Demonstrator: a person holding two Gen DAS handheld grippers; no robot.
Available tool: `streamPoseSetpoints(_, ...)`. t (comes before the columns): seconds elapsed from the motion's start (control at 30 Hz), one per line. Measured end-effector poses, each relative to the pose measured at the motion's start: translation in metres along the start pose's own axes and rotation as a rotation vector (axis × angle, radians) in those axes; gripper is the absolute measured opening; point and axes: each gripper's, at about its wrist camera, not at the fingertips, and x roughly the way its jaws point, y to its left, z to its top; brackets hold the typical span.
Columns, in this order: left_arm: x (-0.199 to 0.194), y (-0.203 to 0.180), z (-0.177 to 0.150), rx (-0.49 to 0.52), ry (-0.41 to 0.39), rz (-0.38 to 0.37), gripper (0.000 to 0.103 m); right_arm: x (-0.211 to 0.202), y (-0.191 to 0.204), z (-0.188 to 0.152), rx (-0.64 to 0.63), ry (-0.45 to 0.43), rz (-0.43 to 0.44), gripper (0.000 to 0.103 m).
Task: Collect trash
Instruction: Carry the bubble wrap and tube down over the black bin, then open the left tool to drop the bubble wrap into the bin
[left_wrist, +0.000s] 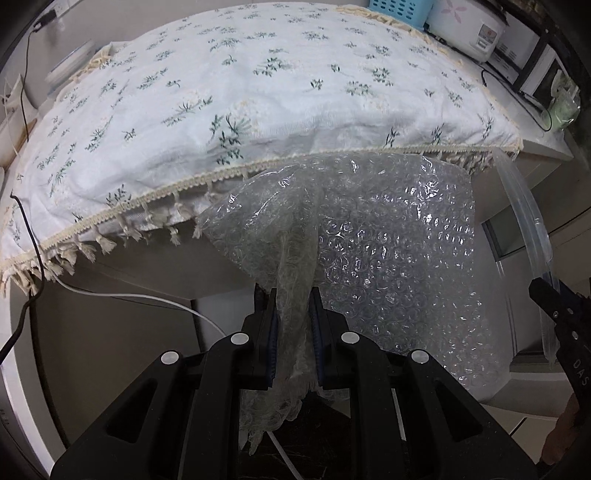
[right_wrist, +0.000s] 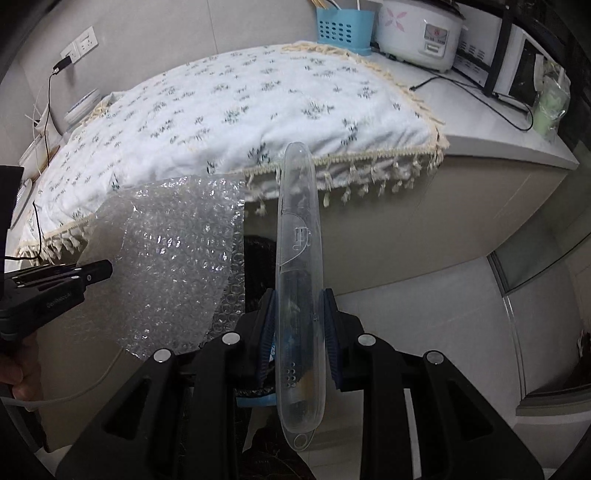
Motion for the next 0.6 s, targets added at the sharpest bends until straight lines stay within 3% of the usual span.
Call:
streamPoseSetpoints(0.4, 0.057, -0.01, -0.015, 0.034, 0.078, 0.078, 0.015, 0.023, 0.003, -0.016, -0.028, 0.075, 0.022, 0.024)
streamPoseSetpoints(0.6, 0.071, -0.02, -0.015, 0.057, 0.076, 0.071, 0.025, 0.034, 0.008, -0.018, -0.036, 0.12, 0.035, 0.024)
